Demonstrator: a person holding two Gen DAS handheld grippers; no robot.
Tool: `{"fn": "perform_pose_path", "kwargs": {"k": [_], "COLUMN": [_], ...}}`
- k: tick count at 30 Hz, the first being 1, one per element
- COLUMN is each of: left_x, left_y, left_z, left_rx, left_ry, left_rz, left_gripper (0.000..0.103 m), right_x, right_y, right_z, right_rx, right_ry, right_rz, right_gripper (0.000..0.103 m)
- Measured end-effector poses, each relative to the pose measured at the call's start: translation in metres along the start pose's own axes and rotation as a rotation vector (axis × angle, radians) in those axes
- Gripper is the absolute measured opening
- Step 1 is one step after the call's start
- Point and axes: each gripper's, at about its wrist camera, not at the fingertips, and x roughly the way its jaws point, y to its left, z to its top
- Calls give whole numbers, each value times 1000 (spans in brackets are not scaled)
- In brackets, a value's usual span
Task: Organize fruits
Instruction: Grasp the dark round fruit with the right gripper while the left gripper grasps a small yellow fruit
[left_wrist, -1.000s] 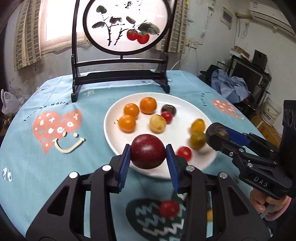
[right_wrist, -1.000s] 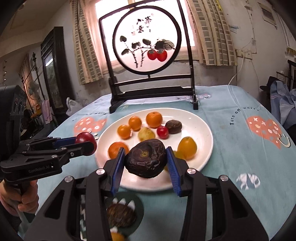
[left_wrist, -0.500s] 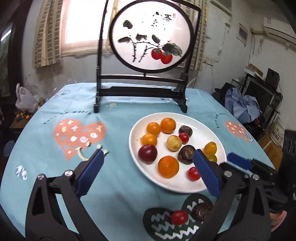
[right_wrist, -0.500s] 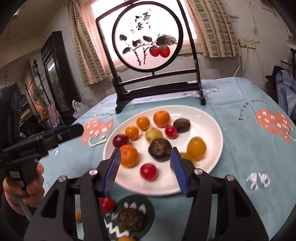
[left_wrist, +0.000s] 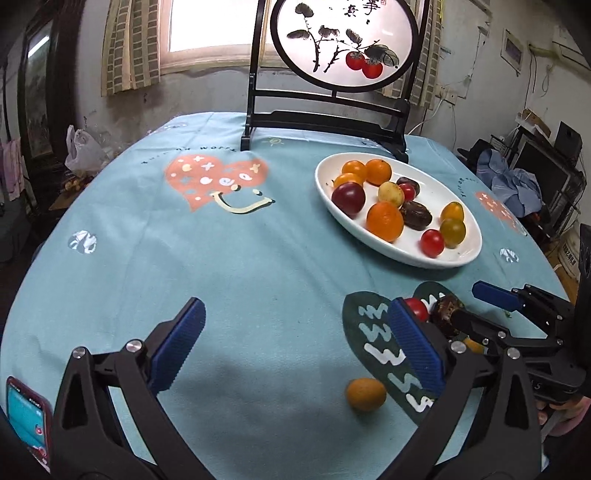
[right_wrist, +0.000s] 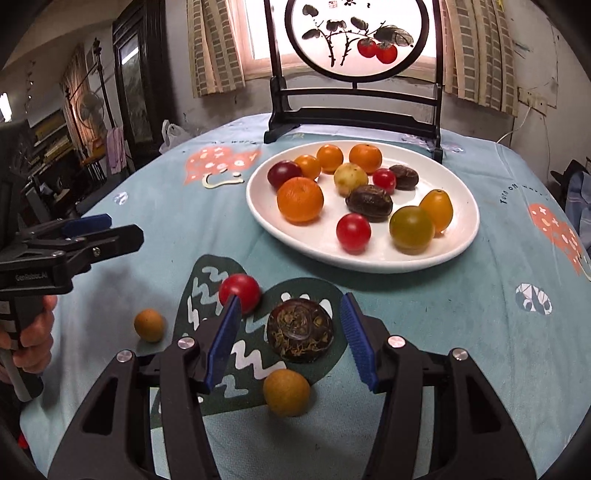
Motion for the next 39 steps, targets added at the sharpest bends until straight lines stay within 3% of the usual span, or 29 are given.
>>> {"fn": "perform_pose_path", "kwargs": {"k": [15, 20, 27, 31, 35, 39], "left_x": [2, 2, 2, 2, 0, -10], "left_y": [-6, -6, -6, -6, -8, -24], "left_z": [0, 0, 0, -1, -3, -16], "left_rx": [26, 29, 30, 34, 70, 212], "left_ry": [12, 10, 10, 13, 33, 46], "left_rz": [15, 22, 23, 25, -41, -147], "left_gripper": [101, 101, 101, 101, 101, 99], "right_x": [19, 19, 25, 23, 3, -5], "right_y": [0, 3, 1, -1, -11, -22], "right_z": [-2, -4, -3, -3, 3, 7], "right_rx": [-21, -38, -31, -20, 40, 88], "right_ry": [100, 97, 121, 108, 6, -31], "right_rz": [-24, -35, -56, -51, -39, -40], "right_gripper": [56, 56, 44, 43, 43, 43]}}
